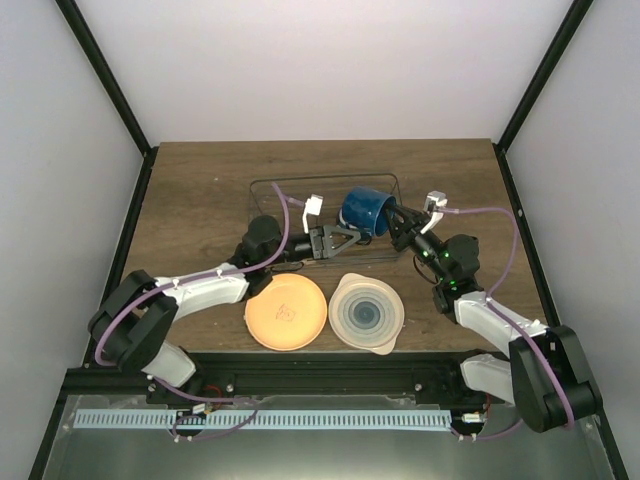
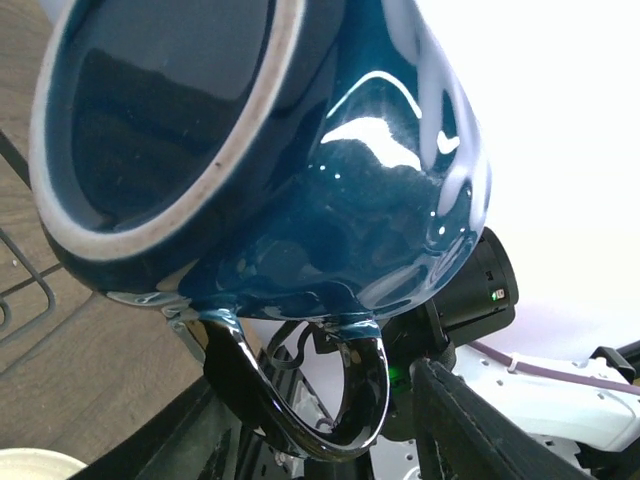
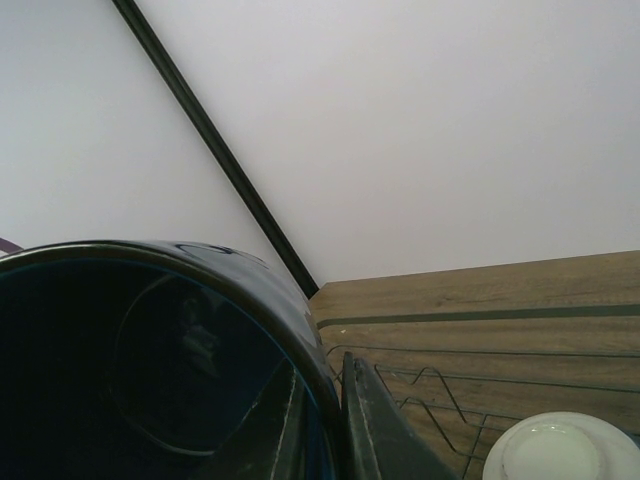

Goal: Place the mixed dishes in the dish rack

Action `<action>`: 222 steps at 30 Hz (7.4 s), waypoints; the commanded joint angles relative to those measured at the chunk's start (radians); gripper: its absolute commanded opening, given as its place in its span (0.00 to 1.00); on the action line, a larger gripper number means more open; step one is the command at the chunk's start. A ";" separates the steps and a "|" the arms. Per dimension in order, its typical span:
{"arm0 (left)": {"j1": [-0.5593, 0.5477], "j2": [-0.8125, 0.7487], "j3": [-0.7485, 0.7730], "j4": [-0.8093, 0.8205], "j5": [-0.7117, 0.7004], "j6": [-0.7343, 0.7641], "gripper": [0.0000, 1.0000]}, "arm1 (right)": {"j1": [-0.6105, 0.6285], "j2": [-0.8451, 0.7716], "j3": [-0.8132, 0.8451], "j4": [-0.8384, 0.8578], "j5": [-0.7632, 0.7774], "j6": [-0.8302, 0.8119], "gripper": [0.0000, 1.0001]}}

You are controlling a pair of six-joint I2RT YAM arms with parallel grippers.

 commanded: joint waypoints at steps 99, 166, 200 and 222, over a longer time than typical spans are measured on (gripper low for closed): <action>0.166 0.073 0.074 0.060 0.057 0.145 0.00 | 0.031 0.208 0.055 0.043 -0.083 -0.132 0.22; 0.151 0.315 0.404 -0.701 0.134 0.952 0.00 | 0.031 -0.059 0.177 -0.642 0.290 -0.332 0.94; -0.011 0.544 0.554 -0.709 -0.346 1.054 0.00 | 0.031 -0.063 0.181 -0.673 0.300 -0.357 1.00; -0.013 0.493 0.505 -0.730 -0.382 1.048 0.54 | 0.031 -0.089 0.214 -0.738 0.310 -0.372 1.00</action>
